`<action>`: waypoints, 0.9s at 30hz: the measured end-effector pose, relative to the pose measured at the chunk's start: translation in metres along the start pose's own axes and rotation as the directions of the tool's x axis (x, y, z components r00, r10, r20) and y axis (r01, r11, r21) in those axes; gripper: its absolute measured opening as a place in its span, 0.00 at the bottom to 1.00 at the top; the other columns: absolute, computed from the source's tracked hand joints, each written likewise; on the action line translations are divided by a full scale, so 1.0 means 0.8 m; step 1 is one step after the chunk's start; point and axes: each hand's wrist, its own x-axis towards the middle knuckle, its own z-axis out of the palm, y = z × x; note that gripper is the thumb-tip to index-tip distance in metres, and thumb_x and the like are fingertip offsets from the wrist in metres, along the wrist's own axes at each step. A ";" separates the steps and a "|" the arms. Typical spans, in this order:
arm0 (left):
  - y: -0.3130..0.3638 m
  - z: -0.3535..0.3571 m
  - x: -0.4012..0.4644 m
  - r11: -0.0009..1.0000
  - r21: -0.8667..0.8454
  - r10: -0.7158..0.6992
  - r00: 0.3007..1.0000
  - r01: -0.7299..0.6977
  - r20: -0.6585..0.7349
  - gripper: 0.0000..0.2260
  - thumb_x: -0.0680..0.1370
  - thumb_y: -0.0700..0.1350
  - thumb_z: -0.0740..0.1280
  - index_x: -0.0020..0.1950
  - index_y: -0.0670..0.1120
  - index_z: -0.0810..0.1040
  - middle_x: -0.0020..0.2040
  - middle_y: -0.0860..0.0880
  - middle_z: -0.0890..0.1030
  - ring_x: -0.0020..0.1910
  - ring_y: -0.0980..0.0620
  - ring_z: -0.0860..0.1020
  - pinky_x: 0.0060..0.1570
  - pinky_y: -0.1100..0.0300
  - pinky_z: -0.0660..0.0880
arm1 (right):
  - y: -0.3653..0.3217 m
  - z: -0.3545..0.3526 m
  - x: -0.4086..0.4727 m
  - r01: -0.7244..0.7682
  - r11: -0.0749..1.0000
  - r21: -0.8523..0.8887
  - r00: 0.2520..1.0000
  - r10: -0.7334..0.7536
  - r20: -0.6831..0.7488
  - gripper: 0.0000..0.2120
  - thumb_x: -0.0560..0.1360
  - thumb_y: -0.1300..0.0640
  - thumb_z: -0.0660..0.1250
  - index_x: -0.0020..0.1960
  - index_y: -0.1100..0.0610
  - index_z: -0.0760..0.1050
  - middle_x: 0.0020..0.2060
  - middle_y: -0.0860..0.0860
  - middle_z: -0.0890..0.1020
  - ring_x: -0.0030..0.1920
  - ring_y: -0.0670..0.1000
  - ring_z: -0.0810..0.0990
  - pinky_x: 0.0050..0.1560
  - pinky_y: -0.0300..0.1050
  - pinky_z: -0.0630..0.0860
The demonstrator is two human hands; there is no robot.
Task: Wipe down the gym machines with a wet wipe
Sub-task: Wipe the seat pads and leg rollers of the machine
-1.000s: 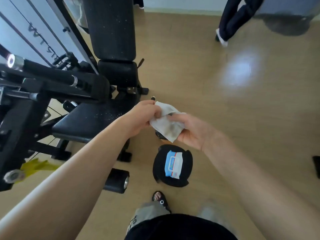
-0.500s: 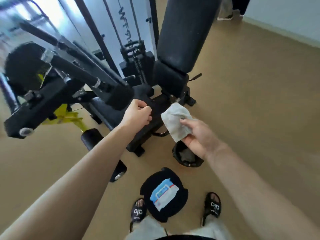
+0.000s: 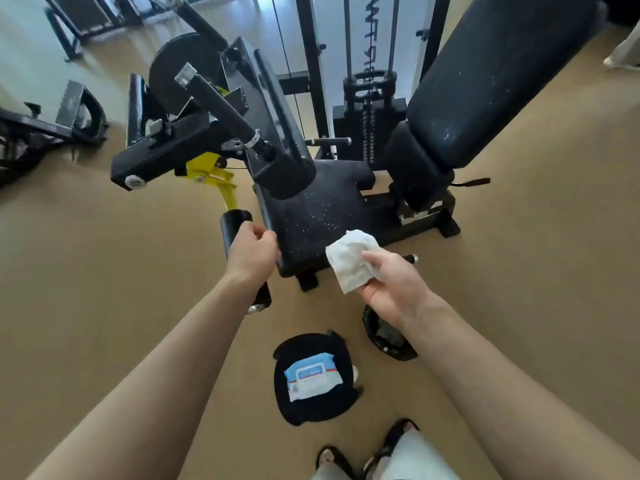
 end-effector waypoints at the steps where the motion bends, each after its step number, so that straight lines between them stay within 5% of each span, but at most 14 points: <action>1: 0.003 -0.003 0.007 1.000 -0.005 0.021 0.999 -0.021 -0.031 0.03 0.81 0.46 0.59 0.51 0.51 0.73 0.51 0.44 0.81 0.53 0.43 0.81 0.58 0.42 0.79 | 0.005 0.003 0.007 -0.027 1.000 0.013 1.000 0.027 0.013 0.18 0.85 0.61 0.57 0.75 0.62 0.68 0.65 0.59 0.80 0.63 0.56 0.82 0.65 0.51 0.78; 11: 0.101 0.022 0.102 0.926 0.158 0.376 0.870 -0.343 -0.319 0.07 0.83 0.44 0.59 0.58 0.45 0.74 0.53 0.49 0.76 0.51 0.51 0.74 0.54 0.56 0.74 | -0.031 0.071 0.123 -0.285 0.945 0.161 0.958 0.277 0.069 0.16 0.84 0.69 0.52 0.68 0.68 0.70 0.64 0.67 0.76 0.67 0.64 0.77 0.69 0.56 0.74; 15: 0.143 0.060 0.159 0.898 0.392 0.391 0.766 -0.198 -0.510 0.10 0.85 0.47 0.55 0.56 0.47 0.76 0.52 0.53 0.75 0.51 0.49 0.68 0.57 0.56 0.64 | -0.057 0.090 0.196 -0.468 0.854 0.229 0.884 0.455 0.108 0.22 0.80 0.71 0.50 0.73 0.68 0.67 0.68 0.64 0.75 0.69 0.61 0.76 0.72 0.55 0.71; 17: 0.136 0.088 0.179 0.864 0.500 0.407 0.678 -0.067 -0.612 0.12 0.85 0.49 0.54 0.55 0.47 0.76 0.54 0.53 0.78 0.53 0.44 0.68 0.54 0.55 0.60 | -0.068 0.093 0.226 -0.532 0.810 0.248 0.846 0.524 0.101 0.25 0.78 0.71 0.49 0.73 0.67 0.68 0.56 0.59 0.81 0.57 0.57 0.82 0.67 0.52 0.76; 19: 0.123 0.108 0.185 0.834 0.551 0.462 0.588 -0.033 -0.664 0.11 0.84 0.48 0.56 0.54 0.46 0.76 0.54 0.51 0.79 0.49 0.45 0.67 0.52 0.55 0.60 | -0.079 0.096 0.246 -0.568 0.777 0.272 0.820 0.563 0.104 0.18 0.80 0.71 0.48 0.59 0.68 0.75 0.39 0.61 0.81 0.36 0.58 0.82 0.48 0.48 0.82; 21: 0.120 0.113 0.188 0.819 0.573 0.472 0.548 0.016 -0.690 0.12 0.83 0.48 0.56 0.53 0.45 0.76 0.55 0.50 0.79 0.48 0.44 0.66 0.50 0.58 0.58 | -0.094 0.108 0.259 -0.626 0.737 0.254 0.776 0.622 0.107 0.17 0.80 0.71 0.46 0.46 0.65 0.74 0.33 0.61 0.79 0.30 0.57 0.76 0.46 0.44 0.78; 23: 0.122 0.111 0.184 0.804 0.594 0.494 0.537 0.018 -0.684 0.12 0.83 0.47 0.56 0.52 0.43 0.76 0.54 0.48 0.79 0.48 0.41 0.70 0.49 0.59 0.56 | -0.098 0.112 0.262 -0.655 0.713 0.251 0.749 0.658 0.084 0.17 0.78 0.71 0.46 0.44 0.63 0.72 0.33 0.61 0.78 0.32 0.56 0.74 0.44 0.44 0.73; 27: 0.124 0.116 0.187 0.774 0.631 0.526 0.498 0.056 -0.690 0.09 0.83 0.44 0.58 0.51 0.43 0.76 0.51 0.47 0.79 0.45 0.40 0.71 0.50 0.58 0.56 | -0.121 0.111 0.260 -0.706 0.684 0.181 0.704 0.706 0.080 0.21 0.76 0.75 0.46 0.63 0.72 0.70 0.63 0.69 0.74 0.63 0.68 0.76 0.51 0.62 0.80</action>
